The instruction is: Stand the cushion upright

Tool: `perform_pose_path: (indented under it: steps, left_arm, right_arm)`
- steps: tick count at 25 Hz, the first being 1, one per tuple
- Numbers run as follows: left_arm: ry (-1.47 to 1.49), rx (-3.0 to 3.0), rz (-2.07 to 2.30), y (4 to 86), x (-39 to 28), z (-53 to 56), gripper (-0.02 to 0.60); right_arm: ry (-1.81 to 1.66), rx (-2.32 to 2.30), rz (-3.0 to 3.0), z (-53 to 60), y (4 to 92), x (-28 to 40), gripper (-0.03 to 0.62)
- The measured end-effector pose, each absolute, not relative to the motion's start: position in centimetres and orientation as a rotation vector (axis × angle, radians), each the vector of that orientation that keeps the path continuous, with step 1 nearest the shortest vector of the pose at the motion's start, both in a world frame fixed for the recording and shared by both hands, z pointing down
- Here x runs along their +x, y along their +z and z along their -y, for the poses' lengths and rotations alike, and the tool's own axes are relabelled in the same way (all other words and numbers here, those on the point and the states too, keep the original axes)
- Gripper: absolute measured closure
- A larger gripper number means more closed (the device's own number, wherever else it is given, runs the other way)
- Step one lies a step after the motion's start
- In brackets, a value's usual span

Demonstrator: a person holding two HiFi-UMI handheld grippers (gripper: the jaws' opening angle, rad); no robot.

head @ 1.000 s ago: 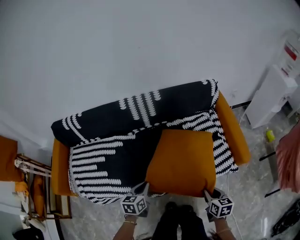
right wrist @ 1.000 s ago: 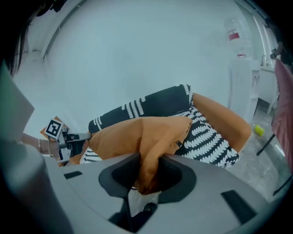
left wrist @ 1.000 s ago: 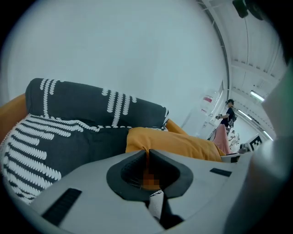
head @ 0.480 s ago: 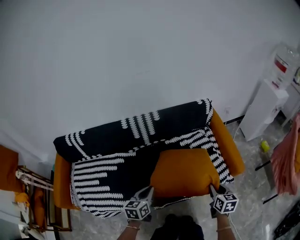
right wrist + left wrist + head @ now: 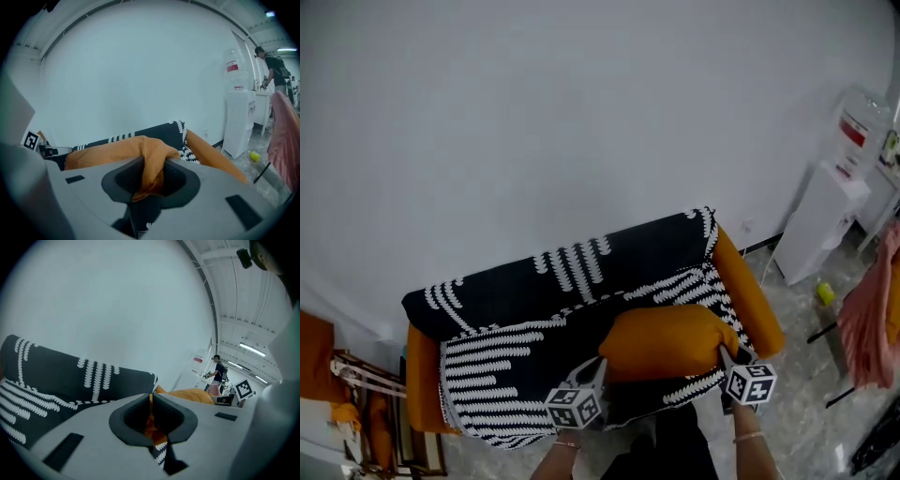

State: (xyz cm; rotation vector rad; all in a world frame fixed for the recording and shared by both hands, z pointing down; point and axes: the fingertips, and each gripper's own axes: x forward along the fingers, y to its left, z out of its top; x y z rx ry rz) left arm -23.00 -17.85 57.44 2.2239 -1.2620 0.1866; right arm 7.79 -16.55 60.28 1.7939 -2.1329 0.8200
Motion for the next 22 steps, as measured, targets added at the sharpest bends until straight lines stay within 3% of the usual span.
perform_pose_path:
  steps: [22]
  left_arm:
    - [0.099,2.207,1.456,50.8,-20.9,36.8,0.563]
  right_arm:
    - [0.773,1.666,2.352,38.1,54.5,9.3,0.499]
